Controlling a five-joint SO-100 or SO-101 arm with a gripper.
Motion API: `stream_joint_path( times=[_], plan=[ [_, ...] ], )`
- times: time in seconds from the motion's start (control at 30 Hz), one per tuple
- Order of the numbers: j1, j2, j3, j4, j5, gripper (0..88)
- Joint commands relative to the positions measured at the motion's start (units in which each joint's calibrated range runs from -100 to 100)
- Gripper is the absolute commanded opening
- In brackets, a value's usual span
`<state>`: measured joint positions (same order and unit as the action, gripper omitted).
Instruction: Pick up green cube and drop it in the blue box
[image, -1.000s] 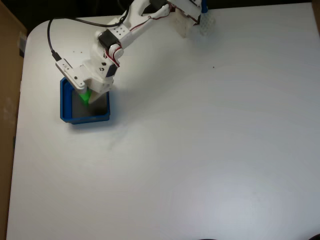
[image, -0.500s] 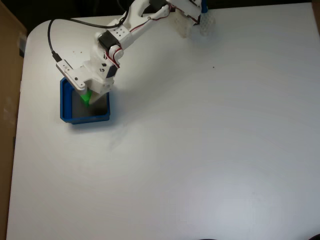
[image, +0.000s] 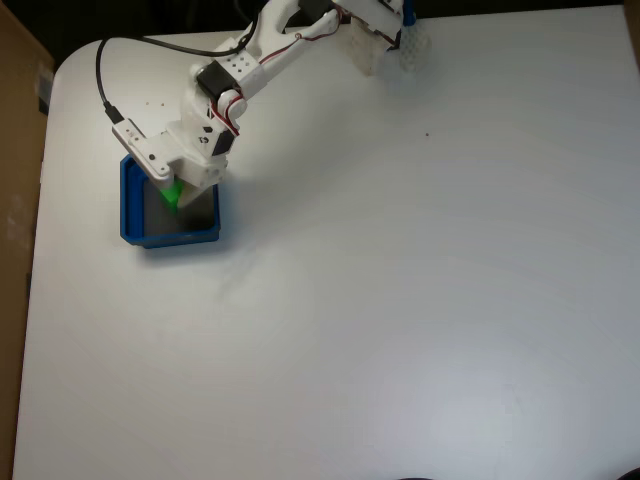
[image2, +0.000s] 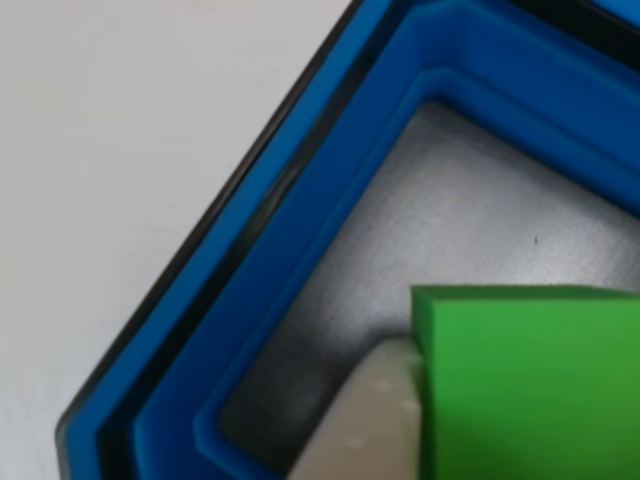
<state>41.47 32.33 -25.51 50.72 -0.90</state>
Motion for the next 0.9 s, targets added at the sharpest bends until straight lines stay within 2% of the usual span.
stream_joint_path(
  times=[0.0, 0.2, 0.43, 0.6, 0.87],
  plan=[
    [0.2, -0.9, -3.9, -0.2, -0.1, 12.7],
    [0.2, -1.0, -3.9, -0.2, -0.1, 14.1],
    [0.2, -1.1, -3.9, -0.2, -0.1, 25.0],
    [0.2, -1.3, -3.9, -0.2, -0.1, 29.6],
    [0.3, -1.5, -3.9, -0.2, -0.1, 31.8]
  ],
)
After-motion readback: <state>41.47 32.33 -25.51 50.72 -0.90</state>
